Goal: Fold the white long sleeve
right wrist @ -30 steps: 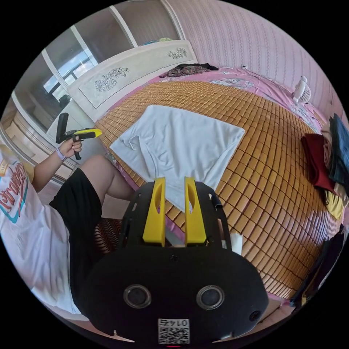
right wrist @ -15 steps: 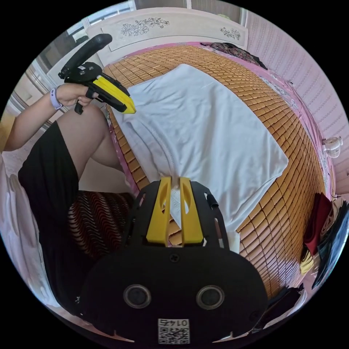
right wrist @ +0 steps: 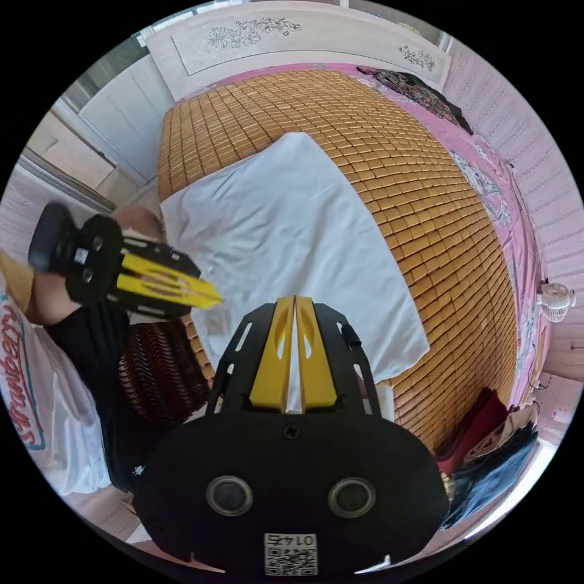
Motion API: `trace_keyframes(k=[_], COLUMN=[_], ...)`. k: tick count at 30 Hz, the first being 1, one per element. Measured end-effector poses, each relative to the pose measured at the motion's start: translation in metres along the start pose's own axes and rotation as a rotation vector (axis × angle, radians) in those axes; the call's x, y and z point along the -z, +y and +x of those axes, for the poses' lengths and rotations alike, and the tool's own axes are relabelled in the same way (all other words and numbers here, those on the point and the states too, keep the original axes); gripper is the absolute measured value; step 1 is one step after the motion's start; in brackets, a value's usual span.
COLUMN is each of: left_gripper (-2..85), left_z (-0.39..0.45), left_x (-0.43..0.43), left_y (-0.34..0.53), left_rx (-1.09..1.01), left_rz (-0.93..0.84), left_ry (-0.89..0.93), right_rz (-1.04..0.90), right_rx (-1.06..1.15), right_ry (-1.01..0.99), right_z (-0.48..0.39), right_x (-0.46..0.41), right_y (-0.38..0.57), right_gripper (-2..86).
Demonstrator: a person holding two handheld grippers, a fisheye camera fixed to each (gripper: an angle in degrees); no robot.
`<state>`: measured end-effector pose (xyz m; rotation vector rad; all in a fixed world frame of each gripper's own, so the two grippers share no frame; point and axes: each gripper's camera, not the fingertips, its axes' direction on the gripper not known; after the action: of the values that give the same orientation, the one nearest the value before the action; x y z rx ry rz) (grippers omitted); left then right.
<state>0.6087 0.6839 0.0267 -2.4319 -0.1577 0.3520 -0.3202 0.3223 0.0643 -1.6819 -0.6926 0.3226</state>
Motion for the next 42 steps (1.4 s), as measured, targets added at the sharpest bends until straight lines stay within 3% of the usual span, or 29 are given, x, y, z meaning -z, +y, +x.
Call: trace_keyframes(k=[3, 6, 8, 15, 21, 33, 36, 42], left_gripper=[-1.0, -1.0, -1.0, -1.0, -1.0, -0.9, -0.8, 3.6], left_z=[0.018, 0.030, 0.041, 0.058, 0.088, 0.134, 0.137, 0.157], left_x=[-0.018, -0.026, -0.024, -0.017, -0.008, 0.013, 0.025, 0.062], left_y=[-0.007, -0.011, -0.013, -0.019, -0.023, -0.028, -0.027, -0.023], left_rx=[-0.050, -0.092, -0.126, -0.093, -0.134, -0.197, -0.192, -0.197], left_rz=[-0.107, -0.156, -0.147, -0.139, -0.124, -0.099, -0.067, 0.095], left_ry=[-0.070, -0.001, 0.005, 0.075, 0.040, 0.003, 0.035, 0.004], right_rz=[-0.043, -0.138, -0.308, -0.397, -0.396, -0.377, -0.251, 0.022], right_rx=[0.003, 0.030, 0.055, 0.165, 0.052, 0.075, -0.083, -0.391], right_ry=[0.047, 0.145, 0.217, 0.269, 0.282, 0.317, 0.239, 0.128], right_z=[0.011, 0.013, 0.012, -0.010, 0.005, -0.005, 0.010, 0.012], right_x=[-0.010, -0.034, -0.071, -0.072, -0.078, -0.104, -0.084, -0.040], right_y=[-0.074, -0.137, -0.165, -0.198, -0.211, -0.160, -0.118, 0.072], right_gripper=[-0.2, -0.3, -0.3, -0.3, -0.4, -0.7, -0.8, 4.1])
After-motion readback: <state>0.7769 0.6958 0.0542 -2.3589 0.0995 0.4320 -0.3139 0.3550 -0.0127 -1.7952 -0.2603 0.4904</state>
